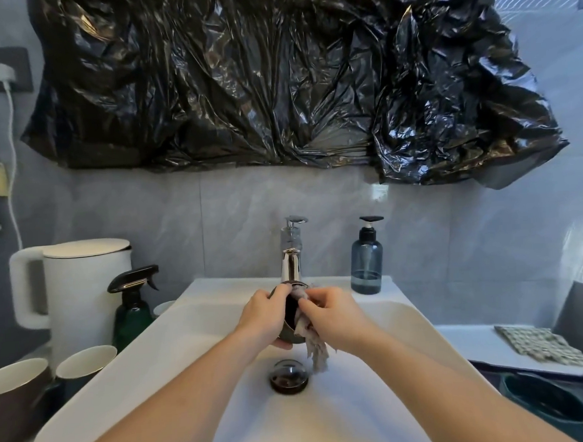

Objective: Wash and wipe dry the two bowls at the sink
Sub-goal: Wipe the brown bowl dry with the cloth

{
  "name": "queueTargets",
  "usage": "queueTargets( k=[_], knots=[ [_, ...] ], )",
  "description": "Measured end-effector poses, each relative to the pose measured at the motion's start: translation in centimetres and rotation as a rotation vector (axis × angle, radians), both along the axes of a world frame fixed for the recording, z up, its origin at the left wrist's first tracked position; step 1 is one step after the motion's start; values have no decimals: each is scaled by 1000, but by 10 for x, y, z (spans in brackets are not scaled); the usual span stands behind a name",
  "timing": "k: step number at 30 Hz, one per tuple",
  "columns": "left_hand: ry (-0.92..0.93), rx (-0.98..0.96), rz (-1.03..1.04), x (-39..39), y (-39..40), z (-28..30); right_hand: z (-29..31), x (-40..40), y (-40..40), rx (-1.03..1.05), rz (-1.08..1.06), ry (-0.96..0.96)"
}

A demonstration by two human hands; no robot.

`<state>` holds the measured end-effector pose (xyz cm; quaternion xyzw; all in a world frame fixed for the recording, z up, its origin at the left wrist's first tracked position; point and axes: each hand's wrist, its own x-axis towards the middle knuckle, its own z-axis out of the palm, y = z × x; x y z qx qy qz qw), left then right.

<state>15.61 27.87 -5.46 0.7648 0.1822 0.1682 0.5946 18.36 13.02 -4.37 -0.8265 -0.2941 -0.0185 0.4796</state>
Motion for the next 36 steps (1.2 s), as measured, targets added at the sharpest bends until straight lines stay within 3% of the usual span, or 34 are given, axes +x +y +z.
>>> queueTargets(
  k=[3,9,13,18,26,30,36],
  knots=[
    [-26,-28,-8,3,0,-1,-3,0,2,-46,44,-35],
    [-27,-61,-44,9,7,-7,-13,3,9,-289,97,-374],
    [-53,-135,-38,11,8,-5,-10,4,10,-443,-37,-550],
    [-41,-64,-32,9,3,-4,-12,4,11,-507,-74,-465],
    [-12,50,-15,7,9,-6,-10,3,9,-413,113,-335],
    [-20,70,64,4,10,-1,-10,2,11,-364,190,-350],
    [-39,88,91,0,8,1,-5,1,8,-430,76,-460]
  ],
)
